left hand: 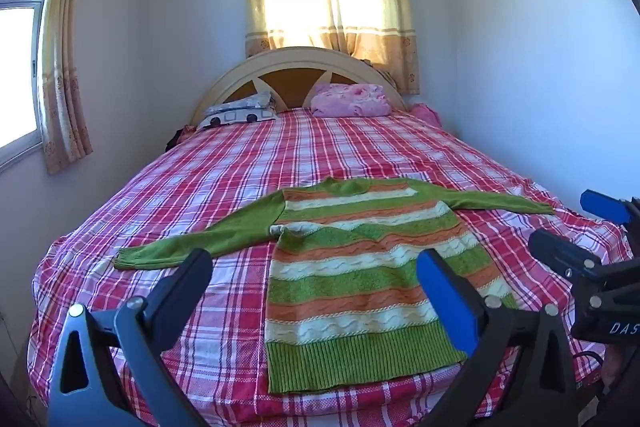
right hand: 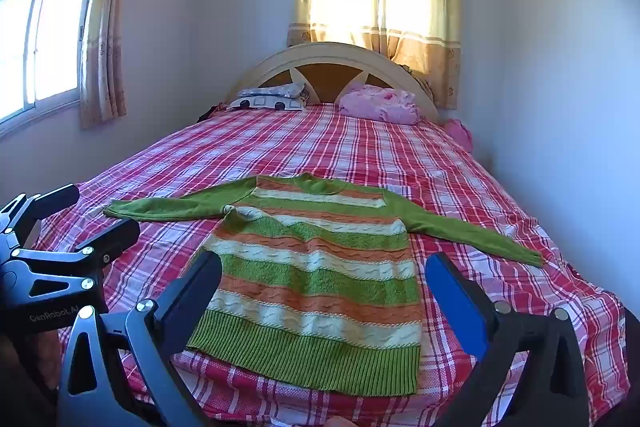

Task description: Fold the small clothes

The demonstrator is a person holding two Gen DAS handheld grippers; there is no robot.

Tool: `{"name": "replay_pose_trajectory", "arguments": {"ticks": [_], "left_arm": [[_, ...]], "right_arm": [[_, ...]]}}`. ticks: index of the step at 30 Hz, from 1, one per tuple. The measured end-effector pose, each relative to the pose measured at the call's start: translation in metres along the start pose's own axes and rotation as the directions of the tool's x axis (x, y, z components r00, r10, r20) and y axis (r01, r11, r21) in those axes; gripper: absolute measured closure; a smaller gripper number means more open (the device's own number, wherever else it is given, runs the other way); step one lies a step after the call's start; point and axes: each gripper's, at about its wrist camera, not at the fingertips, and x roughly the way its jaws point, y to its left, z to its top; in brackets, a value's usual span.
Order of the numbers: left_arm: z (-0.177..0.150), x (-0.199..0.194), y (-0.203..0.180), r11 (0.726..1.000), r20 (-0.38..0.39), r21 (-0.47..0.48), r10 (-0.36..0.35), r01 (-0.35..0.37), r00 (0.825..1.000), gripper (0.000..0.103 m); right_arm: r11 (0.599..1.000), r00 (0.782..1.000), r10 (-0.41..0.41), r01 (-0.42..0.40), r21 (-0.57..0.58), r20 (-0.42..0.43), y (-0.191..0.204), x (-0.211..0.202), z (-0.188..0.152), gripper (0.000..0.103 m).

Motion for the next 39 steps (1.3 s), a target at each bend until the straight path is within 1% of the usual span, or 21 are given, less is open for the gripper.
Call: {"name": "replay_pose_trajectory", "arguments": {"ticks": [1, 7, 8, 13, 14, 16, 39], "left_arm": [[0.0, 0.001, 0.002, 0.999, -0.004, -0.03, -0.016, 0.016, 1.0, 0.0], [0.0, 0.003, 0.003, 1.0, -0.007, -0.019, -0.008, 0.008, 1.0, 0.0], [0.0, 0.004, 0.003, 1.0, -0.008, -0.018, -0.004, 0.004, 1.0, 0.0], [0.0, 0.005, 0.006, 1.0, -0.008, -0.028, -0.008, 0.008, 1.0, 0.0], [-0.004, 0.007, 0.006, 1.0, -0.007, -0.028, -0.008, 0.008, 1.0, 0.0], [-0.005, 0.006, 0.007, 1.0, -0.007, -0.028, -0.006, 0.006, 1.0, 0.0], [-0.004, 0.006, 0.011, 1.0, -0.009, -0.027, 0.002, -0.002, 1.0, 0.0]], "right_arm": [[1.0, 1.0, -0.001, 0.001, -0.001, -0.002, 0.0, 0.0, 0.0, 0.001], [1.0, 1.0, -0.008, 0.008, -0.011, -0.002, 0.006, -0.004, -0.002, 0.001], [1.0, 1.0, 0.0, 0.001, 0.007, -0.014, -0.001, 0.002, -0.001, 0.001], [1.0, 1.0, -0.003, 0.004, 0.011, -0.015, -0.008, 0.001, -0.002, 0.001], [1.0, 1.0, -0.003, 0.003, 0.012, -0.015, -0.009, 0.001, -0.002, 0.001], [1.0, 1.0, -0.011, 0.011, 0.013, -0.019, -0.003, 0.003, -0.002, 0.001], [1.0, 1.0, -0.016, 0.016, 0.022, -0.026, -0.009, 0.006, -0.002, 0.001]]}}
